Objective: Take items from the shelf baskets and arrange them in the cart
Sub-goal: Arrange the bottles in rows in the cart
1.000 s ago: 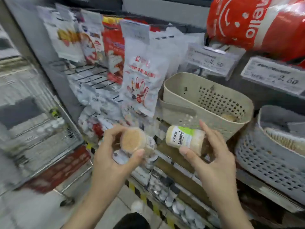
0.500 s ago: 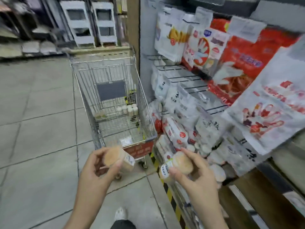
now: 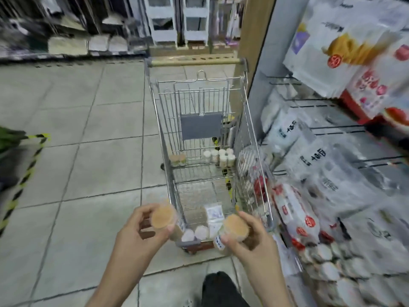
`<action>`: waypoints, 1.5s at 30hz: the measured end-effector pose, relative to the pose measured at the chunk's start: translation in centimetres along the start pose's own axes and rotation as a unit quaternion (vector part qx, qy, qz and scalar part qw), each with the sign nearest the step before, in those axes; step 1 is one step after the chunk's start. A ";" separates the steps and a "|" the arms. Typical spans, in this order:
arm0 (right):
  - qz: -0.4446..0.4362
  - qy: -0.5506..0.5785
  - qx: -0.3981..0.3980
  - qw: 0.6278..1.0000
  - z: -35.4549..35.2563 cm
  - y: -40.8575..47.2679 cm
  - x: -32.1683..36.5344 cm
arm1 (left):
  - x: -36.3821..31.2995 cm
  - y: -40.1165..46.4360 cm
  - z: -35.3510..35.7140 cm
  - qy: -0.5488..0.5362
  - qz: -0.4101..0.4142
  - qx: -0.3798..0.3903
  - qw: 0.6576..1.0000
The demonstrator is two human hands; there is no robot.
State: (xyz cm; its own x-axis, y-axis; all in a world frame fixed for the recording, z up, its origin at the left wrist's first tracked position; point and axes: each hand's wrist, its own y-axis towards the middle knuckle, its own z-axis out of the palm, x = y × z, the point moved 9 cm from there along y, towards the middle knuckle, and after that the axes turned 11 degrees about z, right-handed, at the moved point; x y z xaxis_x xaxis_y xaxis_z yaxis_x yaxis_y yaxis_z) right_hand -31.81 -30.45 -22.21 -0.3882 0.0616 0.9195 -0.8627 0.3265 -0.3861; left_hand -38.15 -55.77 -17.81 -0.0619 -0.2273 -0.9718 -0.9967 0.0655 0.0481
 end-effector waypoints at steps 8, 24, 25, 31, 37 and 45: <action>0.028 -0.055 0.004 0.998 0.9 14.1 2.6 | 2.9 10.8 4.1 0.050 -0.048 0.016 0.997; 0.113 -0.235 0.066 0.963 7.9 43.6 -4.4 | 23.2 32.5 13.7 0.144 -0.202 -0.001 0.969; 0.115 -0.254 0.065 0.958 8.5 45.1 -5.5 | 25.1 33.3 14.2 0.144 -0.217 -0.006 0.965; 0.104 -0.316 0.072 0.940 12.6 53.6 -11.3 | 34.1 37.8 16.4 0.206 -0.235 -0.013 0.950; 0.002 -0.401 0.097 0.911 16.2 59.6 -14.0 | 38.7 42.4 17.9 0.287 -0.165 0.008 0.944; -0.172 -0.577 0.061 0.796 19.5 64.0 -14.9 | 41.7 48.0 20.1 0.477 -0.031 0.118 0.871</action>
State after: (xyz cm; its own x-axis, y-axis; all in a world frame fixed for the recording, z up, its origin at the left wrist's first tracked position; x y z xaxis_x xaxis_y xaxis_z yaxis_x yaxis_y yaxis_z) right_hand -87.61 -28.83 -62.04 -0.1004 -0.9424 0.3191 -0.9802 0.0386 -0.1944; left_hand -87.49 -42.55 -60.68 -0.1363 -0.9333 -0.3324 -0.9683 0.1964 -0.1545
